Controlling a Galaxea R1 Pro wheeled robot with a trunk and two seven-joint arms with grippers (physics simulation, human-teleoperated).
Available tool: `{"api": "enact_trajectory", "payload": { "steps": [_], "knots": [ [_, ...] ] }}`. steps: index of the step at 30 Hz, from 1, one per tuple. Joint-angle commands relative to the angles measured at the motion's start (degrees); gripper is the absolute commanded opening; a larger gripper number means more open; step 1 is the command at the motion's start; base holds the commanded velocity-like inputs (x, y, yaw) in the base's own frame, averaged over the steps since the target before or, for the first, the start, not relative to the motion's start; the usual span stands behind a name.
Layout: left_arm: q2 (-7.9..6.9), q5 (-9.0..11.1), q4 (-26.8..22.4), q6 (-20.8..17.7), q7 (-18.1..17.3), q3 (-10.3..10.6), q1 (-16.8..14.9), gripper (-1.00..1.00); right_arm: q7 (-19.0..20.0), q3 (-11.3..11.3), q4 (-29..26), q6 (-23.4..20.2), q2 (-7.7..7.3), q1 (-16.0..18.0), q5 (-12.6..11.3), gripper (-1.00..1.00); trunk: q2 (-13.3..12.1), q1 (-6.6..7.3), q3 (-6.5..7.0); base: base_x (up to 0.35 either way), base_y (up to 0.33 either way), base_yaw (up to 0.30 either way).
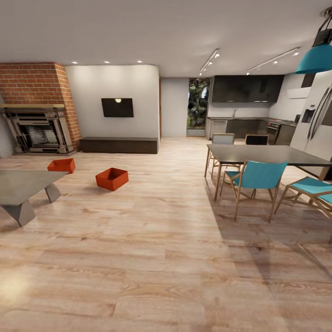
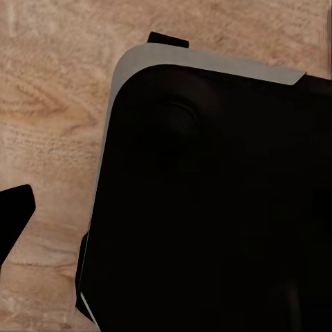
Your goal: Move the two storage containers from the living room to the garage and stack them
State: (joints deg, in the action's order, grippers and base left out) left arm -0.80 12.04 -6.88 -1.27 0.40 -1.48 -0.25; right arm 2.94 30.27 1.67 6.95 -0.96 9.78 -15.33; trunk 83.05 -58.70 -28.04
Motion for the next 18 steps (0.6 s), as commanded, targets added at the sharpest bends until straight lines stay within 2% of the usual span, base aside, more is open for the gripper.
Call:
{"api": "enact_trajectory", "payload": {
  "steps": [1,18],
  "knots": [
    [0.01,0.3,-0.1,-0.1,0.0,-0.1,0.0,1.00,0.3,0.4,0.2,0.3,0.01,0.1,-0.6,1.00,0.0,-0.03,-0.06,0.323,0.000,0.001],
    [-0.03,0.3,0.0,-0.2,0.0,-0.1,0.0,1.00,0.3,0.3,0.2,0.2,0.46,0.1,-0.7,1.00,0.0,-0.03,-0.06,0.323,0.000,0.000]
  ]
}}
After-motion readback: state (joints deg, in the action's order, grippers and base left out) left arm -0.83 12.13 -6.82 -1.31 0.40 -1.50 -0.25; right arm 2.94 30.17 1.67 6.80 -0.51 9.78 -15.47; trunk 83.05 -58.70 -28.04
